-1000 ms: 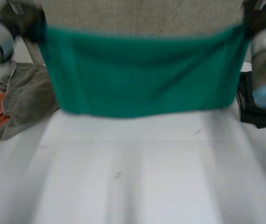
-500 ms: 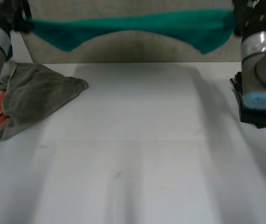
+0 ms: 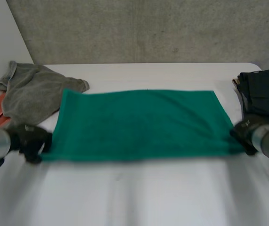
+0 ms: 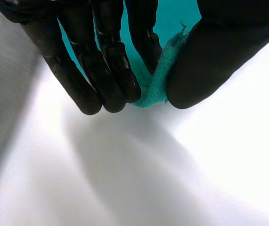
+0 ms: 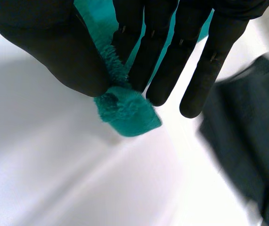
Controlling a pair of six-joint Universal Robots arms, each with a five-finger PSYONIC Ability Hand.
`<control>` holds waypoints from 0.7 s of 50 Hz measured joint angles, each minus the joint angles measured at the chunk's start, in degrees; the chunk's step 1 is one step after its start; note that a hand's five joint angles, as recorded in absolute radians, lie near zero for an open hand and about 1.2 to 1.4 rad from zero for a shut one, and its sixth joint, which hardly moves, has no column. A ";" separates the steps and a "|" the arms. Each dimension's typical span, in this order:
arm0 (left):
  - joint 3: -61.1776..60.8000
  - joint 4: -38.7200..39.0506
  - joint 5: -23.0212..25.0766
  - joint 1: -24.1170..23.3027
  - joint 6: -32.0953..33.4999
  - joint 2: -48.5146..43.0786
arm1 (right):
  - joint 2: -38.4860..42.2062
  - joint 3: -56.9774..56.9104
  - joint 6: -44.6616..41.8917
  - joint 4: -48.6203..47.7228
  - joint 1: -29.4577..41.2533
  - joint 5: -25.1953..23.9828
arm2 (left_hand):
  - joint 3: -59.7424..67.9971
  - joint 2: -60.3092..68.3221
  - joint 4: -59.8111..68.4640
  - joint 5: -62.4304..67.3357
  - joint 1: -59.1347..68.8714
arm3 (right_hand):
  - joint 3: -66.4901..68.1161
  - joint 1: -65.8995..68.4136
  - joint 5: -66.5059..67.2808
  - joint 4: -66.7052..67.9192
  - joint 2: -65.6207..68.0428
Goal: Fold the laundry.
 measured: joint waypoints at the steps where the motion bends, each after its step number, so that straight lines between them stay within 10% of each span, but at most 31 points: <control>1: -1.78 -3.20 0.31 0.86 3.93 0.68 | -1.23 1.22 -2.12 3.11 -0.69 -0.01 | 0.00 0.00 0.00 0.00 0.00 | 0.00 0.00 0.00 0.00 0.00; 10: -4.55 -9.64 0.76 3.46 16.87 1.61 | -5.81 5.77 -11.78 5.85 -3.09 0.01 | 0.00 0.00 0.00 0.00 0.00 | 0.01 0.00 0.00 0.00 0.00; 25: 19.49 0.99 -2.69 -4.82 -3.81 -8.38 | 1.42 -4.25 -1.44 -13.41 2.91 0.56 | 0.00 0.00 0.06 0.00 0.00 | 0.00 0.00 0.07 0.00 0.00; 35: 43.51 2.57 -18.05 -9.93 -9.75 -26.90 | 18.21 -23.13 -0.26 -27.26 7.24 4.18 | 0.00 0.00 0.11 0.00 0.00 | 0.00 0.61 0.07 0.00 0.00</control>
